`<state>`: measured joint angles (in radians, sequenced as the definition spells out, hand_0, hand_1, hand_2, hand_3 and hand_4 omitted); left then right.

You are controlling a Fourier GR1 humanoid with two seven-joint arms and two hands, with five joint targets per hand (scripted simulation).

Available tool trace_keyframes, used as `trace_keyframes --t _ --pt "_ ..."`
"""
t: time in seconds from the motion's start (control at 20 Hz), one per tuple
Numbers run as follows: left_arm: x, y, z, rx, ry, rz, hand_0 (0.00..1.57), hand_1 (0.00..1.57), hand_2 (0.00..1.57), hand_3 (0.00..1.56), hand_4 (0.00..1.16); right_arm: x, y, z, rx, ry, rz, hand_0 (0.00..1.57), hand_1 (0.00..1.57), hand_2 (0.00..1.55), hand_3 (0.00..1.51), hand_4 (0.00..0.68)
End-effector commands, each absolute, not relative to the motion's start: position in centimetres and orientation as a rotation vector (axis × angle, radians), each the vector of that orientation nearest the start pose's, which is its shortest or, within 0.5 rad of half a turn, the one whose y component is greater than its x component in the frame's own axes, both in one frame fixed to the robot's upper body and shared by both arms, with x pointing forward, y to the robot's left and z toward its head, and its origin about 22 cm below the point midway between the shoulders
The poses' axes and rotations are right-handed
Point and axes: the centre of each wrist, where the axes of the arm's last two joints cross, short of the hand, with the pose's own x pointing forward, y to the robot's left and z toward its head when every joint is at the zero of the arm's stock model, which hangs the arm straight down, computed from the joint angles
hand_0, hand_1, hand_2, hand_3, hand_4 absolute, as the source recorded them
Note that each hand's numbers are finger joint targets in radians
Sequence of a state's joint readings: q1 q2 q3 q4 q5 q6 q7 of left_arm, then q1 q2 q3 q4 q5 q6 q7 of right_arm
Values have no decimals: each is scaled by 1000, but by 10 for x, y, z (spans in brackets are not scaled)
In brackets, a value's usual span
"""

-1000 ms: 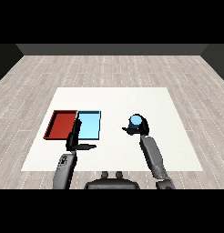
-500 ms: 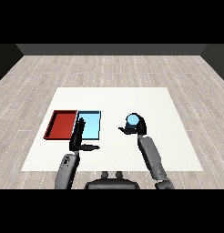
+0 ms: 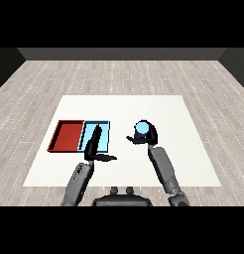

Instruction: Pick the blue can and put it in the blue box

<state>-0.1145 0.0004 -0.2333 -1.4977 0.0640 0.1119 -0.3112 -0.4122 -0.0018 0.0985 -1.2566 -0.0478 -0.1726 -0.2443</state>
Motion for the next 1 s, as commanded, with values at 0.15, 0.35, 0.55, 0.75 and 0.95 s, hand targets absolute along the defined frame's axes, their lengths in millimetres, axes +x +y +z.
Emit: trace_keyframes --t 0.15,0.35,0.55,0.75,0.95 --pt "264 147 22 -237 -1885 -87 0 0 0 0 0 324 -147 43 102 -1917 121 1435 1435 1469 1387 568" --pt "266 134 4 -265 -1880 -133 0 0 0 0 0 323 -123 46 139 -1897 88 1441 1441 1467 1386 561" --pt "285 114 6 -255 -1857 -117 0 0 0 0 0 324 -122 46 159 -1899 85 1450 1450 1464 1374 550" --pt "276 96 14 -252 -1834 -132 0 0 0 0 0 324 -122 36 188 -1899 104 1437 1437 1459 1360 553" --pt "292 107 2 -264 -1793 -147 0 0 0 0 0 326 -97 34 196 -1877 129 1423 1423 1460 1374 560"
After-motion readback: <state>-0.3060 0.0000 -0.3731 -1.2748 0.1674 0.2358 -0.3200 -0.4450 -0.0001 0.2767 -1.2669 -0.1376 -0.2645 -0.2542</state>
